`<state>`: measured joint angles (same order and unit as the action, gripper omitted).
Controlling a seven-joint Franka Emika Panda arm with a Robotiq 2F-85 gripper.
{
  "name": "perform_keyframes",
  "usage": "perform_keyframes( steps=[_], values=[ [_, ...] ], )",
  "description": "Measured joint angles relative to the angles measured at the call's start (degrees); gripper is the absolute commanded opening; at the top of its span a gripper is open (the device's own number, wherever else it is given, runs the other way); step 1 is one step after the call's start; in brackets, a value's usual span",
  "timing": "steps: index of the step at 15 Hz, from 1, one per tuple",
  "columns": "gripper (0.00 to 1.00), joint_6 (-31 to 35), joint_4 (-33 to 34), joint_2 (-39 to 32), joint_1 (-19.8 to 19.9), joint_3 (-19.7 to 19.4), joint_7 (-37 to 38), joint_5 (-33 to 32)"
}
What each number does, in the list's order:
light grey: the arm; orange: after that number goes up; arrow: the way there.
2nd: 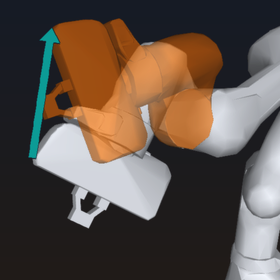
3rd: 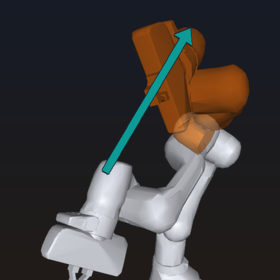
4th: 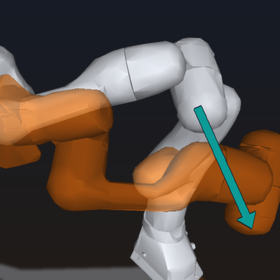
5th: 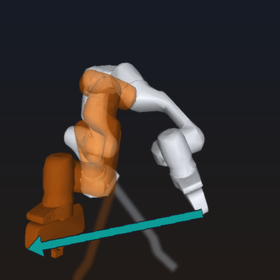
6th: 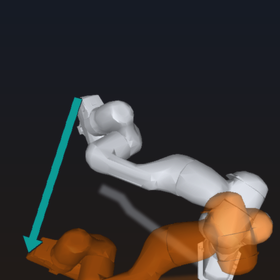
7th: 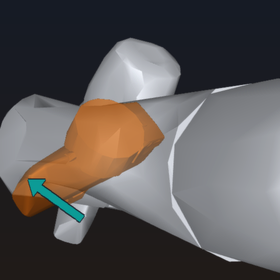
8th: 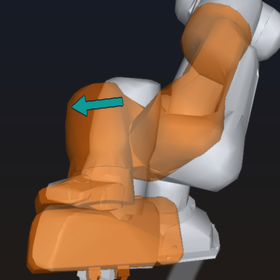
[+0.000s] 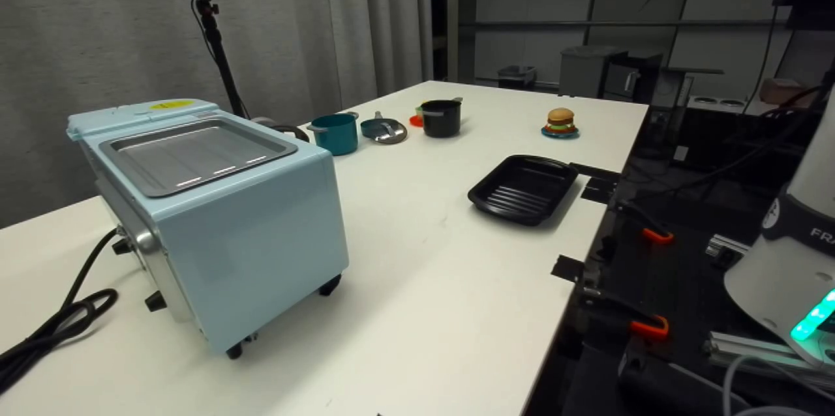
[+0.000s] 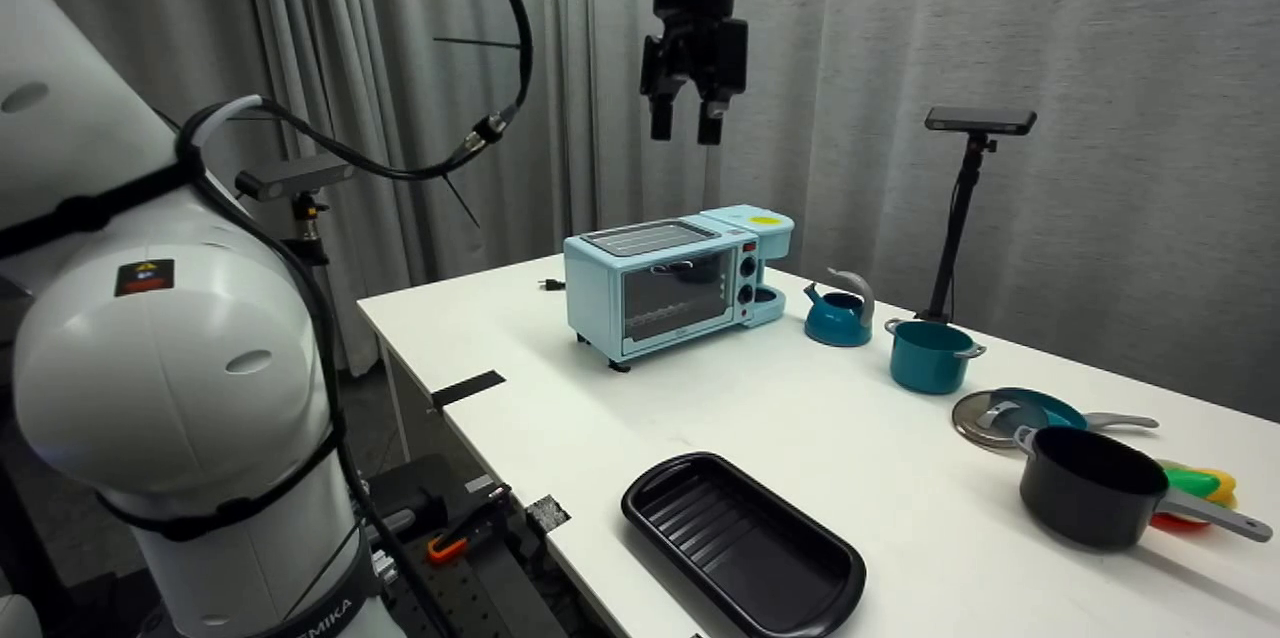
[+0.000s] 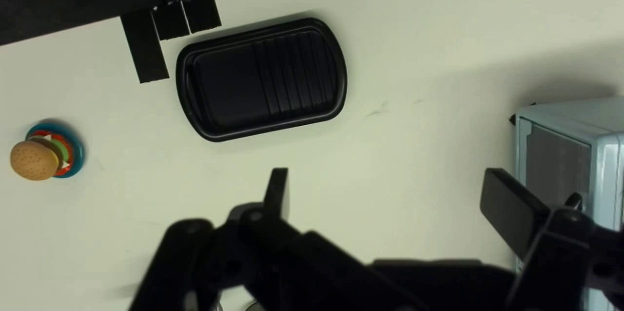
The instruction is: Cover the green pot with the black glass lid
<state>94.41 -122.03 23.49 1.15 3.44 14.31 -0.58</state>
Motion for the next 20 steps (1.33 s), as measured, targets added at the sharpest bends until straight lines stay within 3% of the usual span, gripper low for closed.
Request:
perform_keyframes(
  steps=[4, 13, 20],
  values=[
    [1.00, 0.00, 3.50, -3.12, 0.53, -0.49, -0.09, -1.74],
    [1.00, 0.16, 4.26, -3.88, 0.53, -0.53, 0.16, -1.74],
    [1.00, 0.14, 13.56, -12.95, 1.02, -2.04, 0.26, -1.74]
  ],
)
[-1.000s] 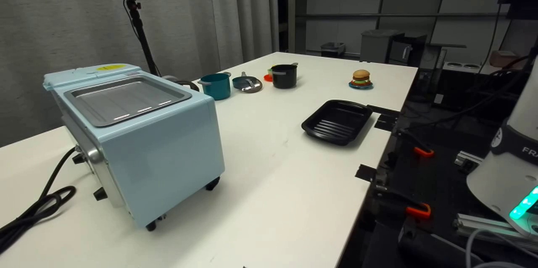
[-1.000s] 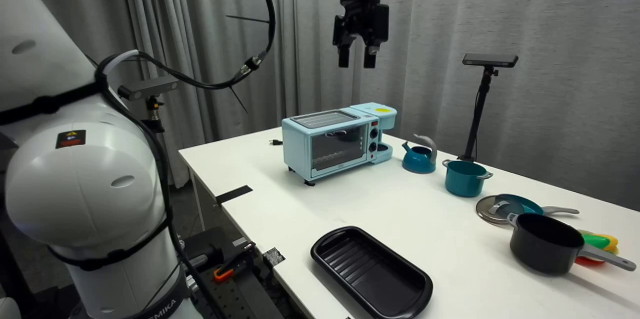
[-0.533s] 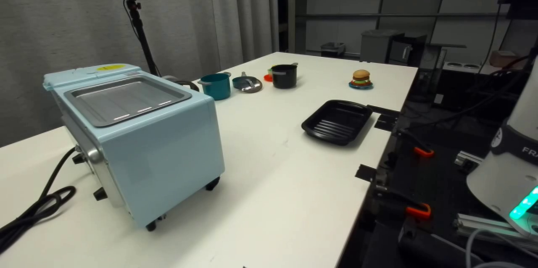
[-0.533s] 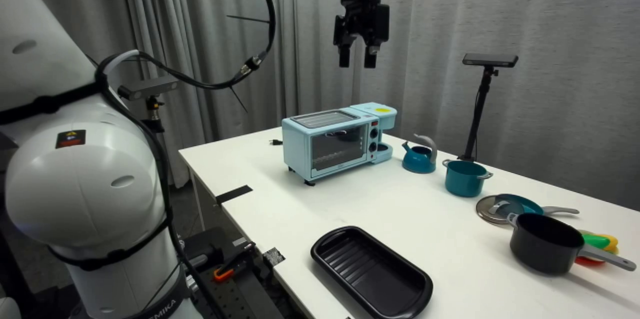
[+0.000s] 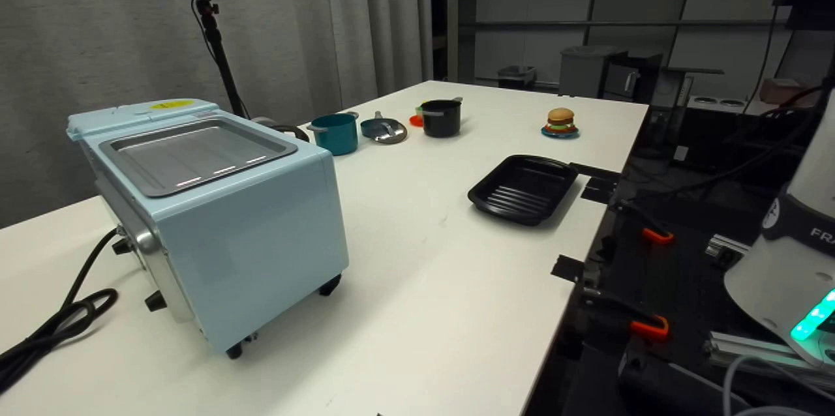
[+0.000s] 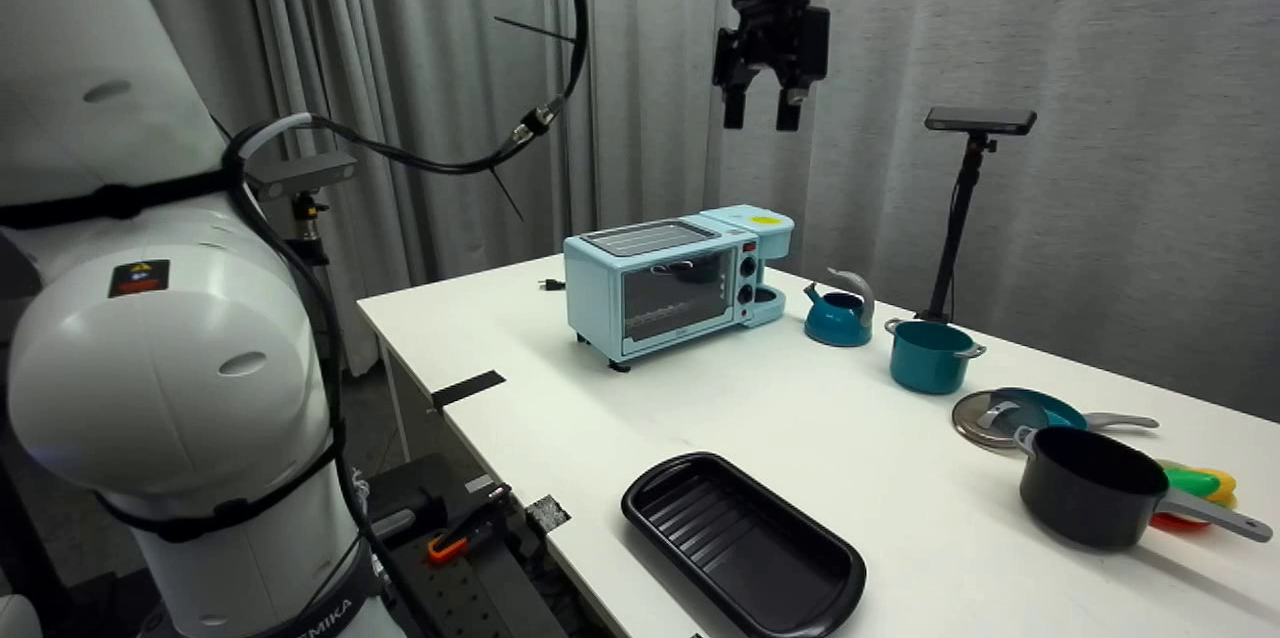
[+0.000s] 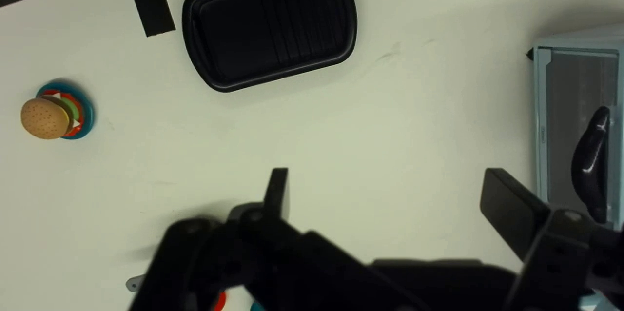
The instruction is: Cover the green pot with the black glass lid
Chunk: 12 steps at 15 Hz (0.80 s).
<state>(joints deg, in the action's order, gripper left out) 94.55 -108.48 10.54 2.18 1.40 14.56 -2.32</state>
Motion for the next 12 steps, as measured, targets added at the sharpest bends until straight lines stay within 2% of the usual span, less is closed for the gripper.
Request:
perform_keyframes(
  steps=[5, 12],
  values=[
    [1.00, 0.45, 9.30, -10.71, 0.56, -2.51, -0.04, -0.55],
    [1.00, 9.42, 19.26, -25.38, 2.37, -6.29, -0.36, -0.54]
  ],
)
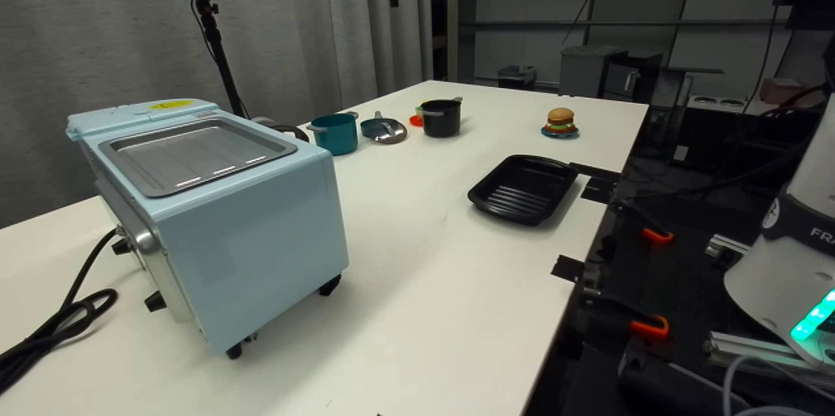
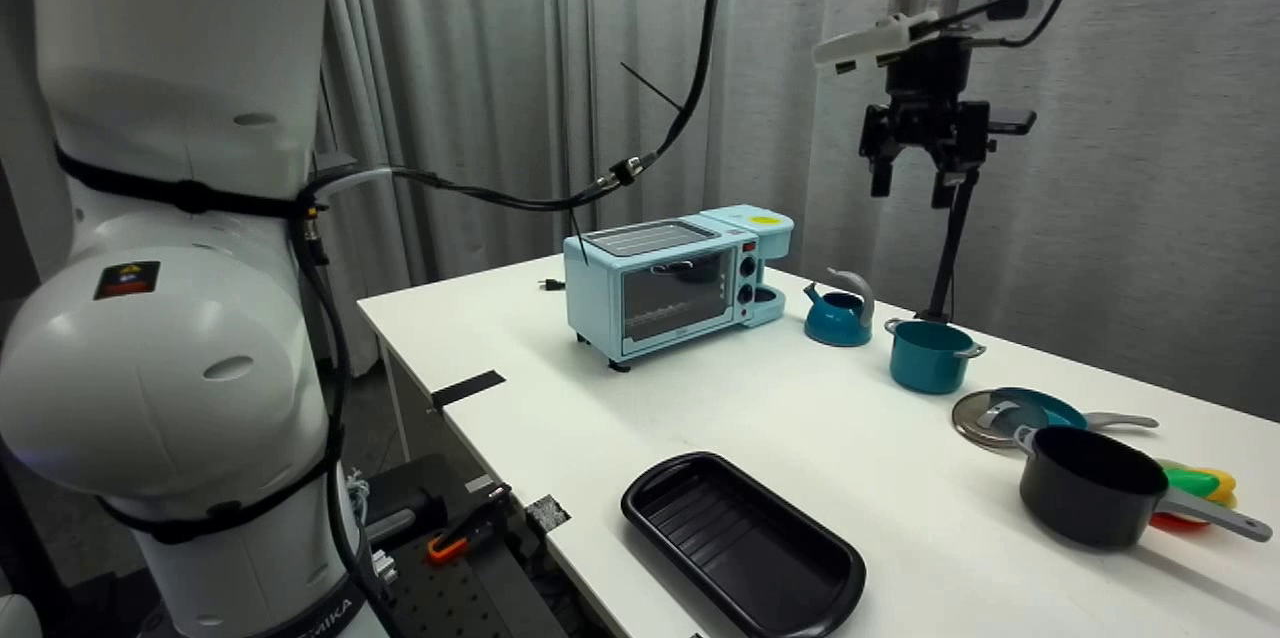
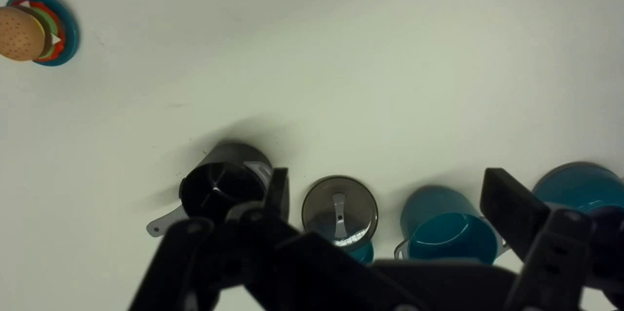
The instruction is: Cover the green pot with the black glass lid
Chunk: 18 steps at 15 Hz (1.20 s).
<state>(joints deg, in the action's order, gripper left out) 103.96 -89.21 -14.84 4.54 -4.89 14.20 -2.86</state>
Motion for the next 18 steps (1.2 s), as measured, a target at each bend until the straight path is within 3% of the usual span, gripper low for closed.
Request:
perform_keyframes(
  steps=[9, 18],
  values=[
    [1.00, 3.21, 11.64, -14.04, 0.46, -2.27, 0.72, -0.02],
    [1.00, 3.22, 13.99, -15.52, 0.46, -2.67, 0.95, -0.02]
  ],
)
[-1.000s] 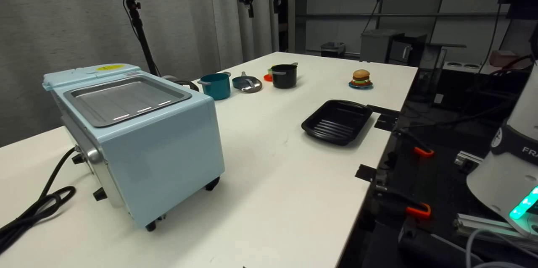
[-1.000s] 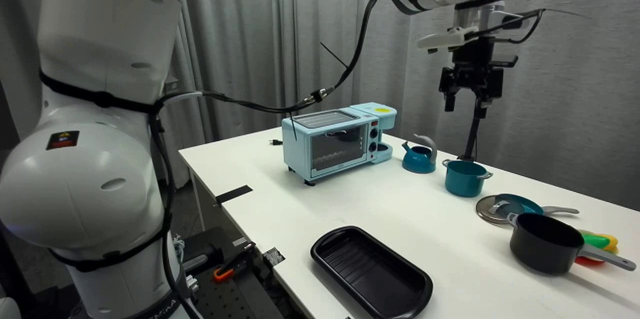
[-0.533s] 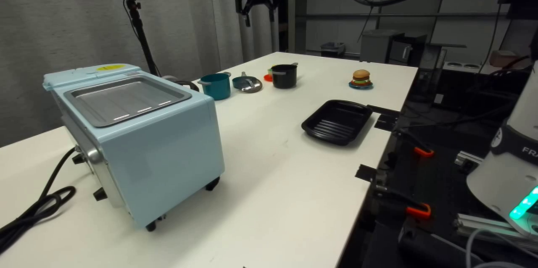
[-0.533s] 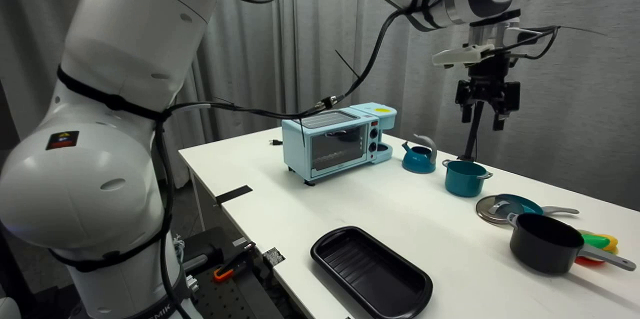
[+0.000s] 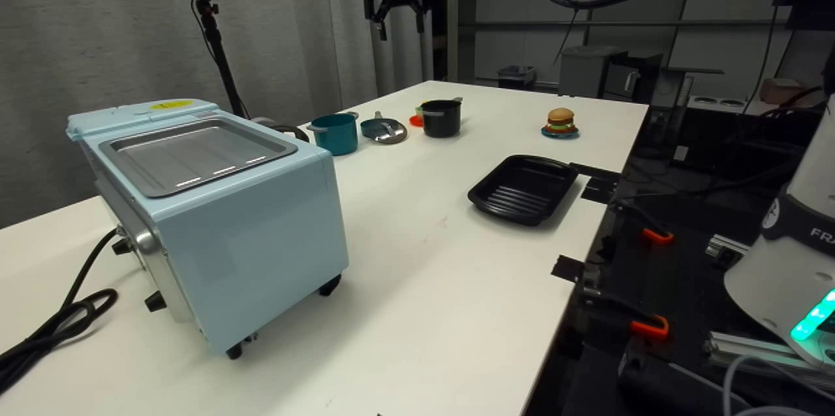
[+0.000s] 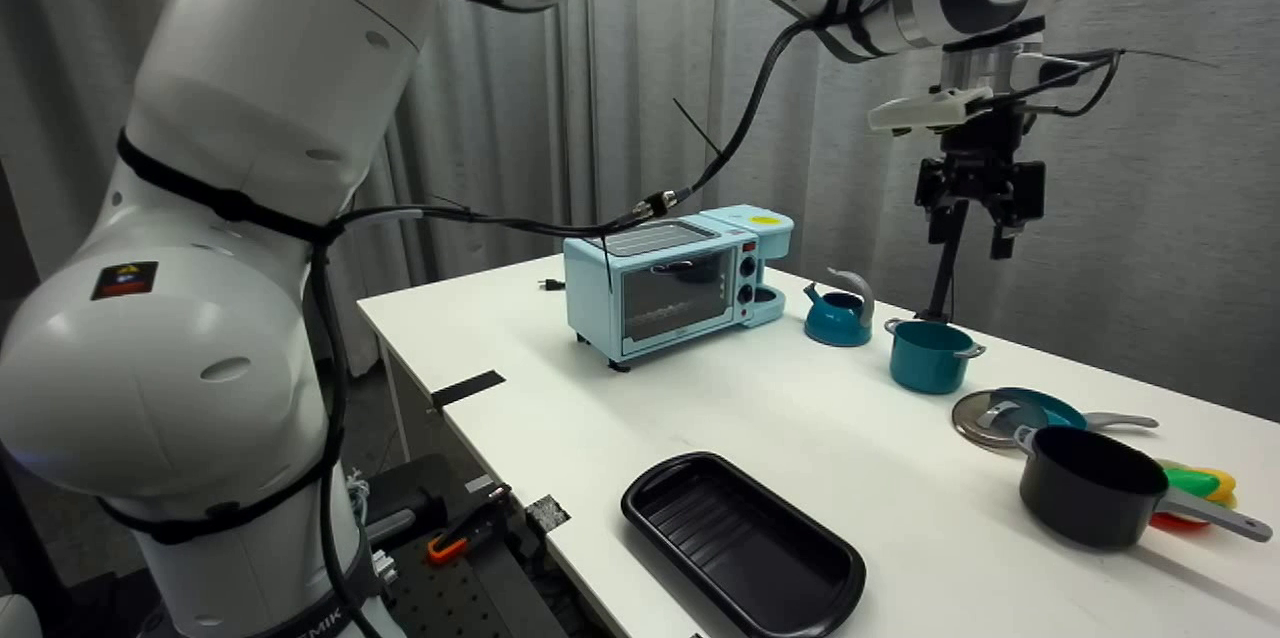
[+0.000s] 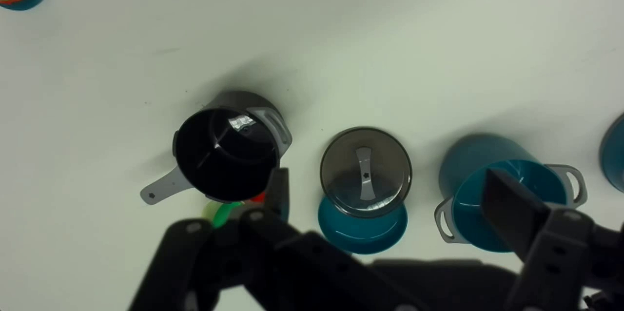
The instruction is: Cover the green pot with the black glass lid
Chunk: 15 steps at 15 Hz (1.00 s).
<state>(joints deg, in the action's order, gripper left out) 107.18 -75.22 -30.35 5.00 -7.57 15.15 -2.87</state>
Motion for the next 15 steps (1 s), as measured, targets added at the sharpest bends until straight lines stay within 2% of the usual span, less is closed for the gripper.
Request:
perform_keyframes(
  steps=[5, 11, 15],
  values=[
    [1.00, 2.75, -0.03, -2.12, 0.18, -0.01, -1.38, 0.00],
    [1.00, 9.63, 0.69, -9.39, 1.39, -0.03, -3.72, 0.00],
    [1.00, 12.55, 3.96, -15.12, 1.42, -0.03, -4.04, -0.08]
  ],
)
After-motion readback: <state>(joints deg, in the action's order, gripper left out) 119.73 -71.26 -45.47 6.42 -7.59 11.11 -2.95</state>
